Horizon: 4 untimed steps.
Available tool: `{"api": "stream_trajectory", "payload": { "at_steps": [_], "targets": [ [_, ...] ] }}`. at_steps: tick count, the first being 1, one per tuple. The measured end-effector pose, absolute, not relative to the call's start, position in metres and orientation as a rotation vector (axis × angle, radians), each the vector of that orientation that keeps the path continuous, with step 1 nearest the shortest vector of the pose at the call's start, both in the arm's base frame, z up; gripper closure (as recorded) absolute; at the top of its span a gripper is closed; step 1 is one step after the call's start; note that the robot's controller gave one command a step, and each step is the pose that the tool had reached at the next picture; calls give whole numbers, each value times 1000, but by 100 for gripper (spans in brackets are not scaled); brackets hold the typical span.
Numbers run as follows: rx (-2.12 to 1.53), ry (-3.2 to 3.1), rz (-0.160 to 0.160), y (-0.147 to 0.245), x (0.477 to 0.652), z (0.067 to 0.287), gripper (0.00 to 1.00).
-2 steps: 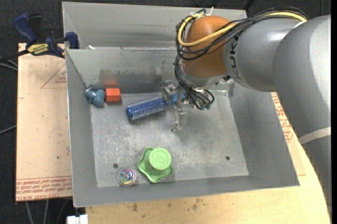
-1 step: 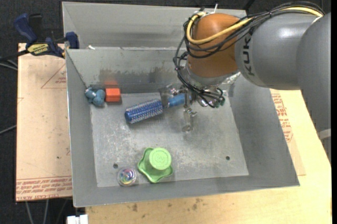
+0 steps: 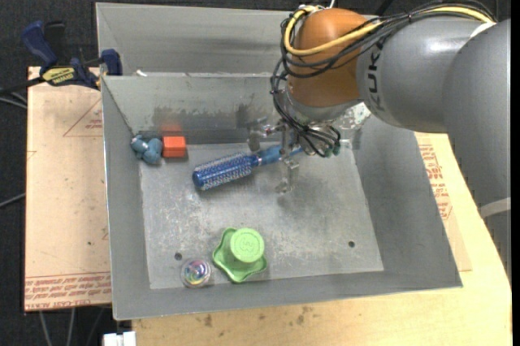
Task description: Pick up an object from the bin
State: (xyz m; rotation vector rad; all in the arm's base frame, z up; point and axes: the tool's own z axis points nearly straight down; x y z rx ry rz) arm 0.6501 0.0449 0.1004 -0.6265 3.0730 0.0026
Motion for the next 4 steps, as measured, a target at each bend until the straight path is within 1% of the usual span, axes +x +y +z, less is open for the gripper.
{"api": "stream_trajectory", "payload": {
  "at_steps": [1, 2, 3, 4],
  "targets": [
    [-890, 3012, 2, 48, 648, 69, 0],
    [-884, 3012, 4, 48, 649, 70, 0],
    [-883, 3011, 5, 48, 650, 70, 100],
    [-881, 3012, 3, 49, 650, 77, 100]
  ]
}}
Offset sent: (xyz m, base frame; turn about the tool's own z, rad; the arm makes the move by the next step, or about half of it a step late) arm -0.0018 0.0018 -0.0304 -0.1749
